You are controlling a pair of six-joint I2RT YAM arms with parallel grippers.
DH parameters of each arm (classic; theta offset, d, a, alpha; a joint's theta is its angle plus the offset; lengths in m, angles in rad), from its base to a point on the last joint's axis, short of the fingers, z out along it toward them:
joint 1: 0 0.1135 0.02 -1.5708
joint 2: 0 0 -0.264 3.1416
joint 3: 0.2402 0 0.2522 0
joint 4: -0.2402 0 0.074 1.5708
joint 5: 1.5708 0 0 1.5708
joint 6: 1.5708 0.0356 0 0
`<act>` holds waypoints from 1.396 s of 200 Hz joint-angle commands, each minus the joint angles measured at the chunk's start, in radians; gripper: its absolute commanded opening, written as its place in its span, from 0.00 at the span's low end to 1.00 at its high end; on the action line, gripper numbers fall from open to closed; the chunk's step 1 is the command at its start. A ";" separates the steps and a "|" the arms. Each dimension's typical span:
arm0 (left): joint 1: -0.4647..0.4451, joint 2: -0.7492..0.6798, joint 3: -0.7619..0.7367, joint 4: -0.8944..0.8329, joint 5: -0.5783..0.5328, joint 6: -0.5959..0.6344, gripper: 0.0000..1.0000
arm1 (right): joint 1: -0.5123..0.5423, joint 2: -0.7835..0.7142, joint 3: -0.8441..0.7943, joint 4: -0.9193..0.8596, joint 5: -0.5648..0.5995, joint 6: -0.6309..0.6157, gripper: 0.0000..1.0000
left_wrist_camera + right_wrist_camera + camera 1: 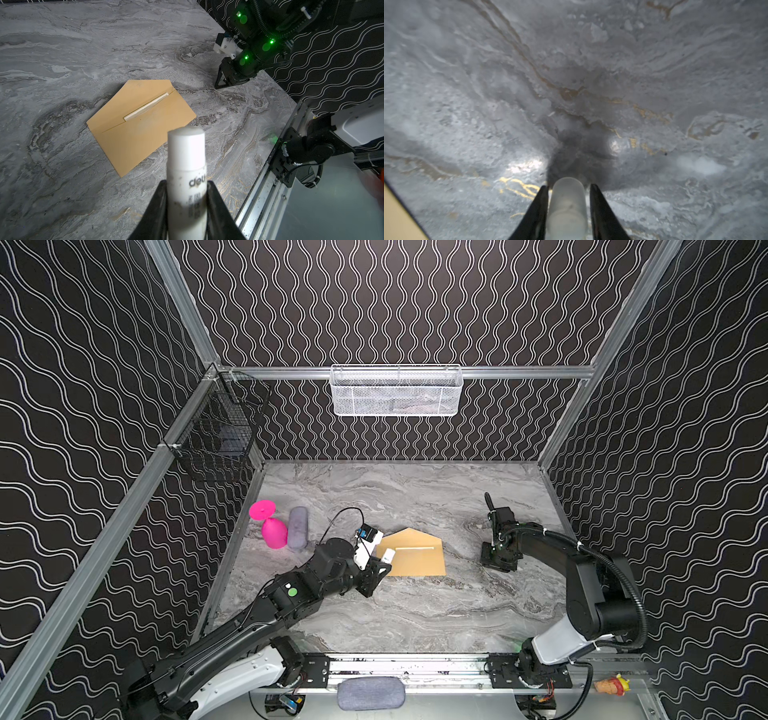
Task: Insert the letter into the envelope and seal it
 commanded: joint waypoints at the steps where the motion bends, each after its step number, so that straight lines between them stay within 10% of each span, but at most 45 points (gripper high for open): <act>1: 0.000 -0.001 -0.002 0.048 0.009 -0.002 0.00 | 0.001 0.007 -0.001 -0.021 0.024 0.016 0.42; 84: 0.000 -0.032 -0.077 0.225 0.079 -0.062 0.00 | 0.001 -0.197 0.051 -0.089 -0.094 -0.021 0.62; 154: 0.000 -0.039 -0.157 0.525 0.191 -0.083 0.00 | 0.043 -0.603 -0.051 0.328 -0.987 -0.028 0.66; 279: 0.000 0.027 -0.180 0.725 0.293 -0.110 0.00 | 0.451 -0.549 -0.079 0.790 -0.965 0.171 0.68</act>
